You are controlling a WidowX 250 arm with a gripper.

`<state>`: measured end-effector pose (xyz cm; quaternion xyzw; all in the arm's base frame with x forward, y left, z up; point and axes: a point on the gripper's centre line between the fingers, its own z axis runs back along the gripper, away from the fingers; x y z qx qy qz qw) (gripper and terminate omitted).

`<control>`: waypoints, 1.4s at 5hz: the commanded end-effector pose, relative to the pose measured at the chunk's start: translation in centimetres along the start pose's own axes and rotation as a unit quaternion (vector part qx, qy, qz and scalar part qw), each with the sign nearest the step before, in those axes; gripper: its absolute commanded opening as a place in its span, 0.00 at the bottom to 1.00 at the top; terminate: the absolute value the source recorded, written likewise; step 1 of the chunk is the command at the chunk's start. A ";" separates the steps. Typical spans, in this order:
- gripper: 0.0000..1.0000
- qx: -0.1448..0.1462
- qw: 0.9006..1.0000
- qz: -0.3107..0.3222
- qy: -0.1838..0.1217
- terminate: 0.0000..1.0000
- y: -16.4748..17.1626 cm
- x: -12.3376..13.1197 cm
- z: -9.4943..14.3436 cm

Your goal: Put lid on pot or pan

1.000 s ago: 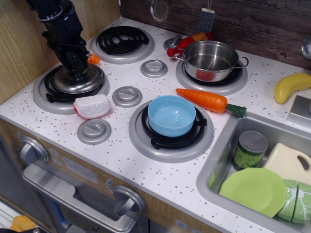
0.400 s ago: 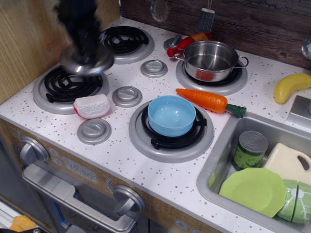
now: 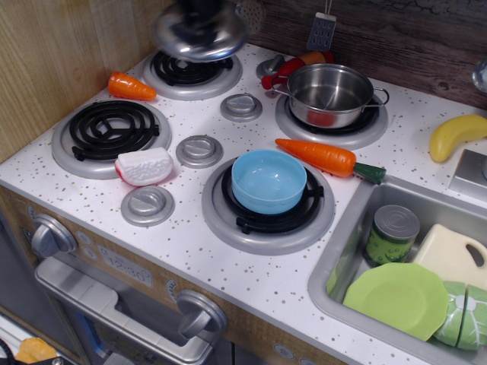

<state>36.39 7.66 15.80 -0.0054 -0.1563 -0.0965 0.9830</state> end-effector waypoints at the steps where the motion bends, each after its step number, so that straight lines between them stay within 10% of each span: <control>1: 0.00 0.010 0.998 -0.010 -0.055 0.00 -2.7 3.6 1.8; 6: 0.00 -0.003 0.990 -0.080 -0.118 0.00 -7.3 8.8 -6.5; 7: 0.00 -0.006 0.987 -0.097 -0.127 1.00 -7.0 9.6 -7.2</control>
